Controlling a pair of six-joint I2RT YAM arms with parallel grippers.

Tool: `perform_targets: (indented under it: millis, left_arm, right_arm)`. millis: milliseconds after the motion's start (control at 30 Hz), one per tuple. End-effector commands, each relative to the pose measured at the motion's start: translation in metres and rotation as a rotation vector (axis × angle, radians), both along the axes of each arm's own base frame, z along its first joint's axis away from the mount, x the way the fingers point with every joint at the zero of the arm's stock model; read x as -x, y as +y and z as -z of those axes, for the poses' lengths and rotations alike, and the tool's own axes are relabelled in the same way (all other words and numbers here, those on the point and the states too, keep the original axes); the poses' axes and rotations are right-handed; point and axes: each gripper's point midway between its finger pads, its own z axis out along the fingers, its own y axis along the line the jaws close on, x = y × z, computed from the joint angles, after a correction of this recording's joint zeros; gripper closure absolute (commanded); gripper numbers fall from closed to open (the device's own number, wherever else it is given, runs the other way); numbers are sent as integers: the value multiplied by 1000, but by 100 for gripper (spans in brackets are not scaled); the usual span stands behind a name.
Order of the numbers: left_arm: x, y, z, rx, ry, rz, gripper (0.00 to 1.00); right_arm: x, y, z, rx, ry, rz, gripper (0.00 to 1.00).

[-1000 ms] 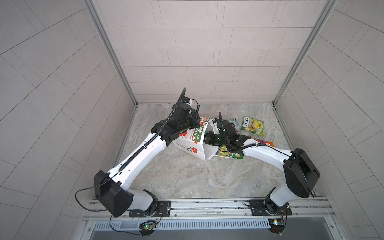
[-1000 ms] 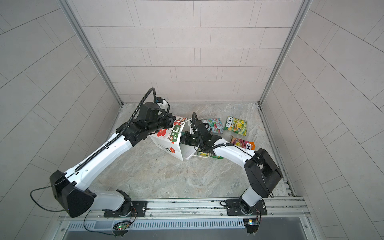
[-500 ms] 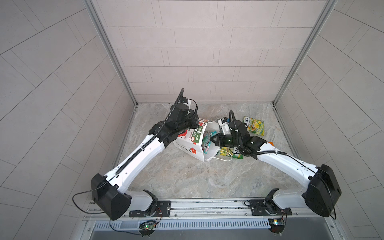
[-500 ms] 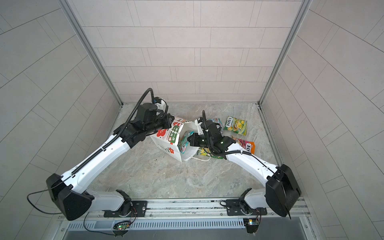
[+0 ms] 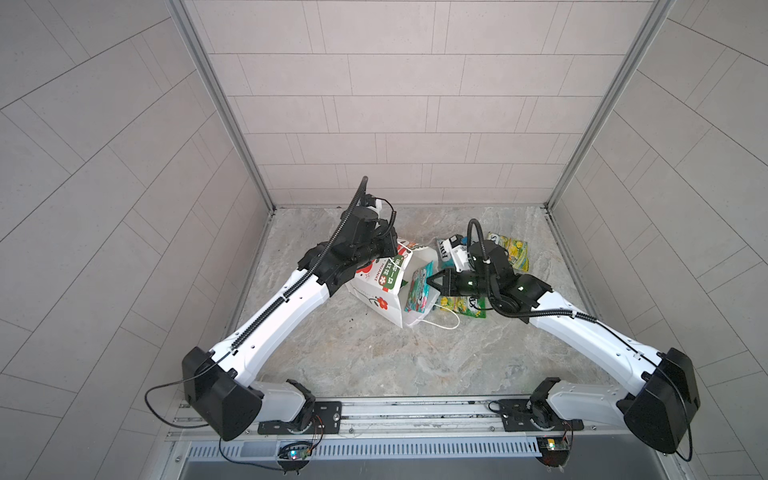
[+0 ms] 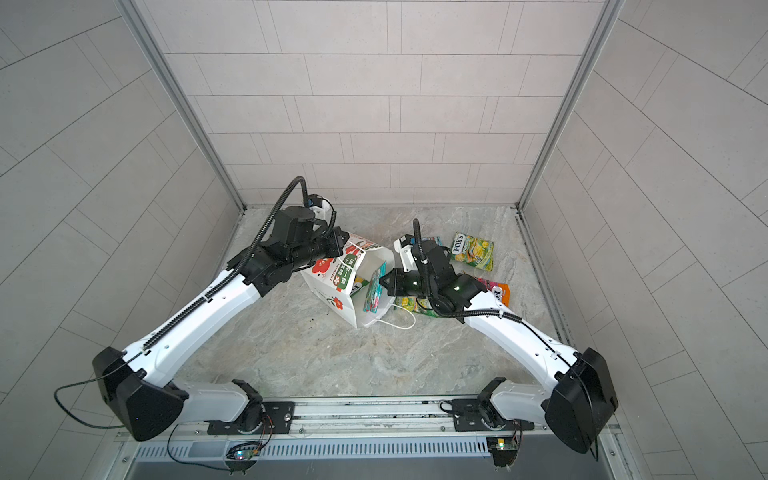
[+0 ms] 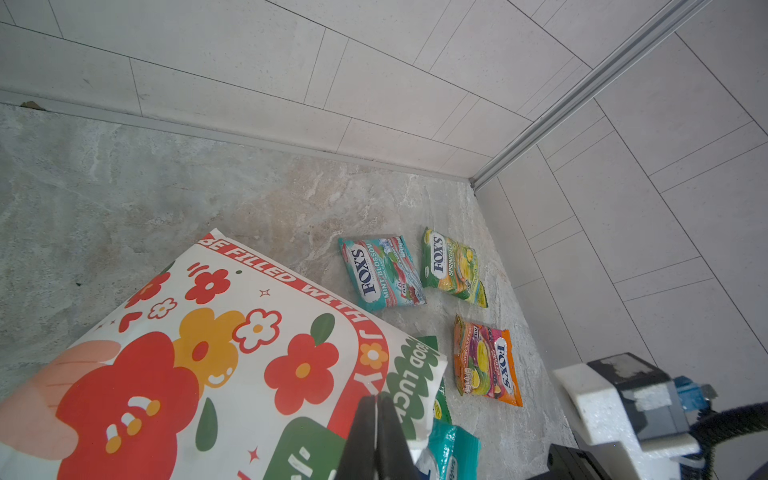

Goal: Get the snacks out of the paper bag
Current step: 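Pull the teal packet out of the bag with the right gripper, then lower the teal packet onto the table and open the right gripper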

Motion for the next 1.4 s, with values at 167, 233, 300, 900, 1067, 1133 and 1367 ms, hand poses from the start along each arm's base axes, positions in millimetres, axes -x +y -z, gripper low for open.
perform_targets:
  millis: [167,233,300,900,1067,1133,1367]
  left_arm:
    - [-2,2,-3,10,-14,-9,100]
    - [-2,2,-4,11,-15,-9,100]
    - [-2,2,-4,11,-15,-9,100]
    - [-1,5,-10,10,-30,-16,100]
    - [1,7,-12,9,-36,-24,100]
    - [1,8,-13,9,-38,-27,100]
    - [3,13,-18,13,-54,-41,100]
  right_arm:
    - [15,-3,-72,-113,-138,-56,100]
    - [16,-8,-80,-122,-152,-47,100]
    - [17,-14,-86,-128,-161,-35,100]
    - [42,-117,-77,-18,-115,153,100]
    - [54,-139,-49,56,-51,197,100]
    - [60,-142,-39,82,-29,201,100]
    - [75,-134,-11,51,60,146,100]
